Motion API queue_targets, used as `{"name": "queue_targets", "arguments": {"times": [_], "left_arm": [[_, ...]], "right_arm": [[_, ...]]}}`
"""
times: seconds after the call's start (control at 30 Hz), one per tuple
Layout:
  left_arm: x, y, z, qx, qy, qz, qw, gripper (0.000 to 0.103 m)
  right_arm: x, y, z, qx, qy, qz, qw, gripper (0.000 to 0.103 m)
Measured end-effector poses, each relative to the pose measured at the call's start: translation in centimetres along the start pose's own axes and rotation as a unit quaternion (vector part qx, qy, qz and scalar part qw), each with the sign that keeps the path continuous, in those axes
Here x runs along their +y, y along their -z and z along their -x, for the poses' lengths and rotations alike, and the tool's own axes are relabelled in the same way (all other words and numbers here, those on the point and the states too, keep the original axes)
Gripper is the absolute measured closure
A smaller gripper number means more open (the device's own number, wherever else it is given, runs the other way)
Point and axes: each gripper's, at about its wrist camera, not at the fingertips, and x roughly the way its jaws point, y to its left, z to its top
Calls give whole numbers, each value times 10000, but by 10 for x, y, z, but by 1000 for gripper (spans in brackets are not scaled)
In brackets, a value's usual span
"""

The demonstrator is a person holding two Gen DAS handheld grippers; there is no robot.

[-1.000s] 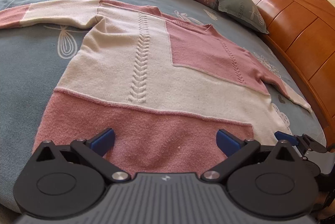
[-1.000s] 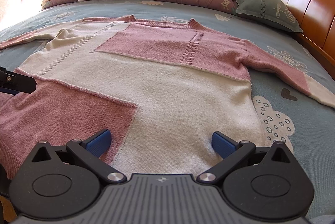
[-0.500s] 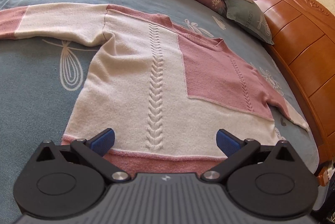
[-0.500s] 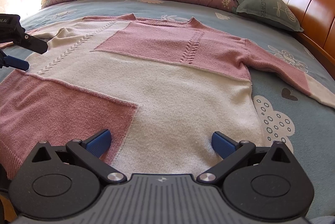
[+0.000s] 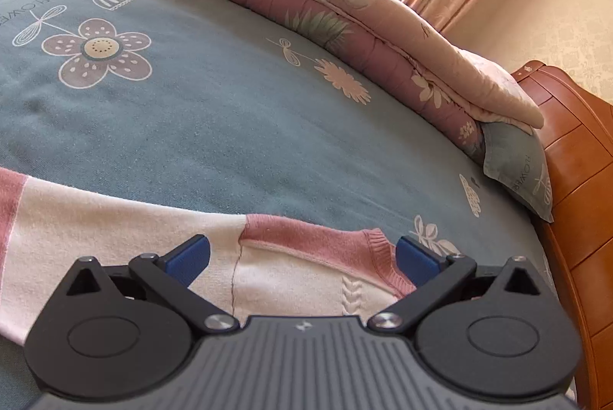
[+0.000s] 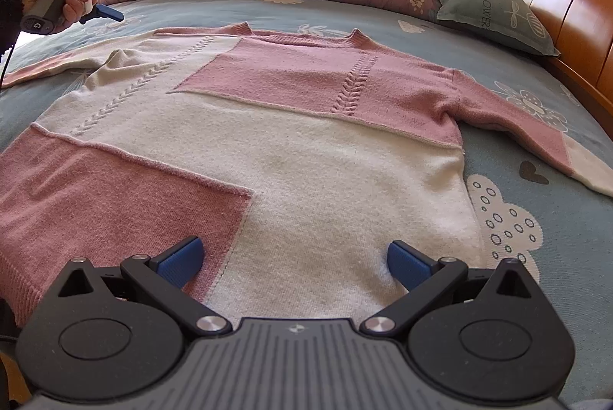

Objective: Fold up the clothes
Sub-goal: 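Move the open left gripper along the extended sleeve to its pink cuff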

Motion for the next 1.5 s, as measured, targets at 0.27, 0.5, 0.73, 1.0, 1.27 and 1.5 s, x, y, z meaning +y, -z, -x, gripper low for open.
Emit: {"name": "queue_targets", "arguments": {"times": [0.27,0.5,0.73,1.0,1.27,1.5], "left_arm": [[19,-2,-52,68,-63,193,9998,1],[17,-6,-26,193,6,278,9994,1],[31,9,35,491,238,-32,9985,1],[87,33,54,649,327,589,9956,1],[115,30,93,181,493,1122,9923,1],[177,42,115,-142,410,2214,9742,1]], "right_arm": [[0,0,-1,-41,-30,22,10000,0],[1,0,-1,-41,-5,23,10000,0],[3,0,0,-42,66,8,10000,0],[3,-1,-1,-55,96,-51,9999,0],[5,-2,-3,-75,131,-65,9999,0],[5,-2,-3,-86,135,-59,9999,0]]}}
